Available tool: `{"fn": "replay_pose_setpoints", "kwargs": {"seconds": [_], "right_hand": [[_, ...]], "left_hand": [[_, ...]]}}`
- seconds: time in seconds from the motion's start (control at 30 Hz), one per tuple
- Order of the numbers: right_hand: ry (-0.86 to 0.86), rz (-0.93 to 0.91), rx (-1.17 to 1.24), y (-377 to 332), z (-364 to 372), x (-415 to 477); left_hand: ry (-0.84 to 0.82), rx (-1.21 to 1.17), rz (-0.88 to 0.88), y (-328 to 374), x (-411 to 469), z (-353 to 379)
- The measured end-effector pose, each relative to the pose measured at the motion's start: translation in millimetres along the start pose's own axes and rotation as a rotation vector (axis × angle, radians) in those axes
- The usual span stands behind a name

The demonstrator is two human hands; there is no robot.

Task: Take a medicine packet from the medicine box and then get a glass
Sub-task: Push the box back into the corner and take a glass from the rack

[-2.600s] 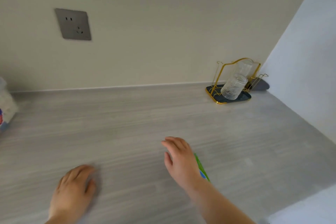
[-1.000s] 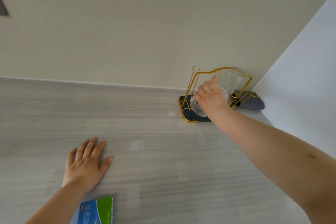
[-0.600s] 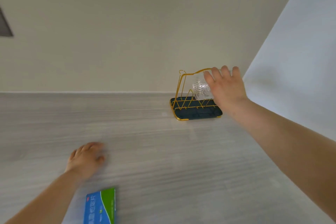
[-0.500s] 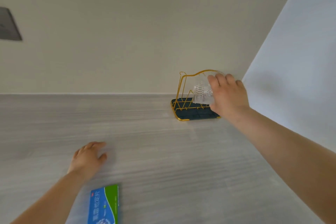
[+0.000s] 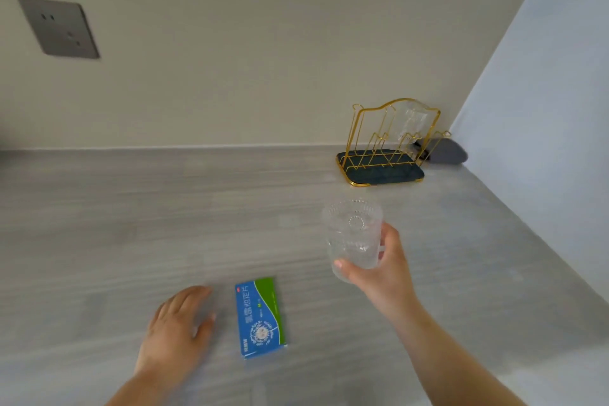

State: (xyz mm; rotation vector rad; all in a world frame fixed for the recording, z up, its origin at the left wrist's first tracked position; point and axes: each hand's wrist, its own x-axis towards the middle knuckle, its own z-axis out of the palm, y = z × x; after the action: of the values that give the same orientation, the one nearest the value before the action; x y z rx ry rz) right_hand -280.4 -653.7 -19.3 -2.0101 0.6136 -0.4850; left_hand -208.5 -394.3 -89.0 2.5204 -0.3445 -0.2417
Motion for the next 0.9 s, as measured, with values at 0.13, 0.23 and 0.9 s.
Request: {"fn": "replay_pose_setpoints", "kwargs": {"seconds": [0.13, 0.23, 0.9], "right_hand": [[0.039, 0.114, 0.17, 20.8, 32.9, -35.6], [0.064, 0.175, 0.193, 29.4, 50.0, -50.6], [0.098, 0.207, 0.066, 49.3, 81.3, -58.8]], "left_hand": [[-0.001, 0.074, 0.036, -19.7, -18.8, 2.8], [0.05, 0.152, 0.126, -21.2, -25.8, 3.0], [0.058, 0.189, 0.119, -22.8, -26.6, 7.7]]}}
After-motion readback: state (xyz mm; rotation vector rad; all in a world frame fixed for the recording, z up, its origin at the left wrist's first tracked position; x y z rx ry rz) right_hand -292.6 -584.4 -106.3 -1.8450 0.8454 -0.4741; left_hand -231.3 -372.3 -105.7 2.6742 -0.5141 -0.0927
